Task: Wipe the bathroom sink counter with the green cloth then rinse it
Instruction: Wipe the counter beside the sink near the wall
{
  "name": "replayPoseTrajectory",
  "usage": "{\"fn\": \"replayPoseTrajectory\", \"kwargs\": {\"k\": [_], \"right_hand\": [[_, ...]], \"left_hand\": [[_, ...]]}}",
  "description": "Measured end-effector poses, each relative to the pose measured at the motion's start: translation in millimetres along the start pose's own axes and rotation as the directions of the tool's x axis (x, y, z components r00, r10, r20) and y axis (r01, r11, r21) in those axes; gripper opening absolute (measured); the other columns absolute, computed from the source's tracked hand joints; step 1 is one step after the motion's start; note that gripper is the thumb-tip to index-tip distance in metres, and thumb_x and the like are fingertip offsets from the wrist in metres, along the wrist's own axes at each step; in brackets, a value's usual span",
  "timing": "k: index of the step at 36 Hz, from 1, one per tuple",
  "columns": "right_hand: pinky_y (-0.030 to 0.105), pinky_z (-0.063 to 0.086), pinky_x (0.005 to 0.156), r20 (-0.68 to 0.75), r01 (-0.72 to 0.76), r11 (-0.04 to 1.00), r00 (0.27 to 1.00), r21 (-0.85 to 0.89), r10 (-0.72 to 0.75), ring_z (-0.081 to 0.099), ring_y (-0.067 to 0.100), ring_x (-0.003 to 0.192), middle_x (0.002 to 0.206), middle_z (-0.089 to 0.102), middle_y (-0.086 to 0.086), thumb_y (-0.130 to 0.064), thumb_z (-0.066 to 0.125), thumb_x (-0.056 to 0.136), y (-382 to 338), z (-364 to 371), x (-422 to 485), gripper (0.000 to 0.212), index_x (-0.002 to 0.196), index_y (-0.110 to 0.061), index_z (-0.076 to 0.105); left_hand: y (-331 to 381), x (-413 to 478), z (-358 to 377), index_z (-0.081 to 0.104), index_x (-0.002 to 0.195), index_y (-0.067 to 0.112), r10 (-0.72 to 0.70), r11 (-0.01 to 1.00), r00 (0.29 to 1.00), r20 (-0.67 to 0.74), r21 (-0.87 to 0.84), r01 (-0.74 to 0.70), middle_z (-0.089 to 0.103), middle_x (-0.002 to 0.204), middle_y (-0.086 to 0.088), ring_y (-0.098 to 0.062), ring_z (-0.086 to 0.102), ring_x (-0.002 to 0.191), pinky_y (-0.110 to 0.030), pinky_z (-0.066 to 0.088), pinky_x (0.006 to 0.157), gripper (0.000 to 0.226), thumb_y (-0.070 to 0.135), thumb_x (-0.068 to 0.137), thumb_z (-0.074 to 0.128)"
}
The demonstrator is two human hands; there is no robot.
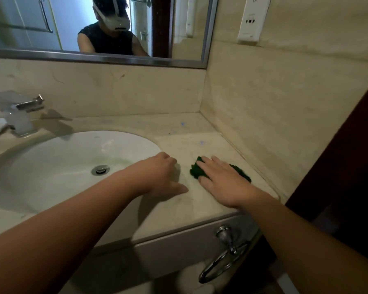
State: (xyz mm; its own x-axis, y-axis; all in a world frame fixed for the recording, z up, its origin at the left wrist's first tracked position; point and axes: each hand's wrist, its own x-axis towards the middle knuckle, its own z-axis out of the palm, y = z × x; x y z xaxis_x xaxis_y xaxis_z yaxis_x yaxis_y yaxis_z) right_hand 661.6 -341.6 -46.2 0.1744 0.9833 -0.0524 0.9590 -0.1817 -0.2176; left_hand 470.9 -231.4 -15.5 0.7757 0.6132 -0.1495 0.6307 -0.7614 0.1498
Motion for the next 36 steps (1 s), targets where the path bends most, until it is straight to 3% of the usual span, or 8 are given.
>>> {"fn": "replayPoseTrajectory", "kwargs": {"k": [5, 10, 13, 21, 25, 28, 33, 36], "right_hand": [[0.036, 0.002, 0.129, 0.013, -0.133, 0.991, 0.991, -0.035, 0.133, 0.003, 0.020, 0.162, 0.176, 0.004, -0.004, -0.038, 0.025, 0.114, 33.0, 0.4, 16.9, 0.056, 0.167, -0.025, 0.015], [0.043, 0.032, 0.114, -0.097, -0.306, 0.950, 0.949, -0.058, 0.300, 0.041, 0.033, 0.139, 0.151, 0.043, 0.010, -0.032, 0.030, 0.111, 62.1, -7.0, 54.8, 0.039, 0.140, -0.012, 0.046], [0.045, 0.039, 0.107, -0.126, -0.357, 0.933, 0.929, -0.043, 0.349, 0.048, 0.033, 0.129, 0.136, 0.047, 0.010, -0.034, 0.030, 0.109, 66.2, -5.9, 86.4, 0.032, 0.126, -0.013, 0.049], [0.044, 0.038, 0.107, -0.095, -0.346, 0.938, 0.933, 0.026, 0.347, 0.046, 0.034, 0.130, 0.146, 0.049, 0.016, -0.035, 0.037, 0.108, 69.0, -26.1, 132.8, 0.041, 0.133, -0.010, 0.056], [0.045, 0.041, 0.098, -0.262, -0.373, 0.888, 0.915, -0.267, 0.306, 0.047, 0.034, 0.119, 0.133, 0.048, 0.015, -0.046, 0.032, 0.107, 70.2, -24.8, 113.8, 0.050, 0.143, -0.019, 0.053], [0.042, 0.042, 0.085, -0.235, -0.396, 0.890, 0.909, -0.227, 0.345, 0.052, 0.035, 0.105, 0.123, 0.046, 0.016, -0.039, 0.027, 0.108, 64.6, -12.4, 116.0, 0.045, 0.138, -0.014, 0.052], [0.049, 0.050, 0.100, -0.218, -0.371, 0.911, 0.918, -0.179, 0.331, 0.052, 0.037, 0.117, 0.129, 0.050, 0.019, -0.019, 0.028, 0.111, 39.1, -16.3, 130.7, 0.036, 0.134, -0.005, 0.052], [0.050, 0.054, 0.093, -0.189, -0.284, 0.930, 0.952, -0.233, 0.243, 0.057, 0.036, 0.110, 0.127, 0.051, 0.018, -0.023, 0.029, 0.111, 19.0, -14.2, 145.4, 0.037, 0.132, -0.008, 0.056]], "left_hand": [[-11.7, 16.9, -0.8, 0.027, 0.165, 0.025, 0.088, 0.990, 0.991, 0.104, 0.102, -0.098, 0.027, 0.170, -0.004, -0.029, 0.040, 0.148, -0.046, 0.039, 0.118, 0.102, 0.087, 0.087, 0.047], [-26.3, 21.5, 9.6, 0.030, 0.162, 0.021, 0.170, 0.977, 0.984, 0.060, 0.122, -0.176, 0.035, 0.163, -0.005, -0.027, 0.042, 0.144, -0.044, 0.043, 0.116, 0.104, 0.091, 0.086, 0.039], [-35.2, 23.7, 19.9, 0.033, 0.160, 0.020, 0.228, 0.967, 0.974, -0.008, 0.115, -0.225, 0.038, 0.158, -0.006, -0.026, 0.040, 0.145, -0.043, 0.042, 0.116, 0.101, 0.091, 0.088, 0.036], [-43.1, 29.6, 17.5, 0.029, 0.159, 0.024, 0.211, 0.976, 0.977, -0.014, 0.060, -0.210, 0.034, 0.160, 0.000, -0.022, 0.039, 0.143, -0.045, 0.046, 0.113, 0.107, 0.096, 0.080, 0.041], [-52.5, 32.4, 19.3, 0.032, 0.152, 0.016, 0.114, 0.993, 0.993, -0.006, -0.006, -0.114, 0.040, 0.154, -0.004, -0.026, 0.047, 0.137, -0.042, 0.047, 0.111, 0.119, 0.102, 0.071, 0.044], [-54.5, 32.9, 23.9, 0.031, 0.153, 0.013, 0.119, 0.993, 0.993, 0.012, -0.011, -0.118, 0.039, 0.157, -0.006, -0.026, 0.046, 0.138, -0.043, 0.045, 0.114, 0.118, 0.100, 0.074, 0.043], [-56.5, 34.3, 25.9, 0.028, 0.157, 0.013, 0.133, 0.991, 0.991, -0.013, -0.017, -0.134, 0.036, 0.161, -0.005, -0.023, 0.041, 0.142, -0.042, 0.041, 0.118, 0.119, 0.099, 0.076, 0.042], [-55.8, 36.4, 26.8, 0.024, 0.160, 0.013, 0.150, 0.989, 0.988, -0.029, -0.016, -0.150, 0.035, 0.162, -0.005, -0.022, 0.040, 0.142, -0.041, 0.040, 0.119, 0.122, 0.098, 0.075, 0.043]]}}
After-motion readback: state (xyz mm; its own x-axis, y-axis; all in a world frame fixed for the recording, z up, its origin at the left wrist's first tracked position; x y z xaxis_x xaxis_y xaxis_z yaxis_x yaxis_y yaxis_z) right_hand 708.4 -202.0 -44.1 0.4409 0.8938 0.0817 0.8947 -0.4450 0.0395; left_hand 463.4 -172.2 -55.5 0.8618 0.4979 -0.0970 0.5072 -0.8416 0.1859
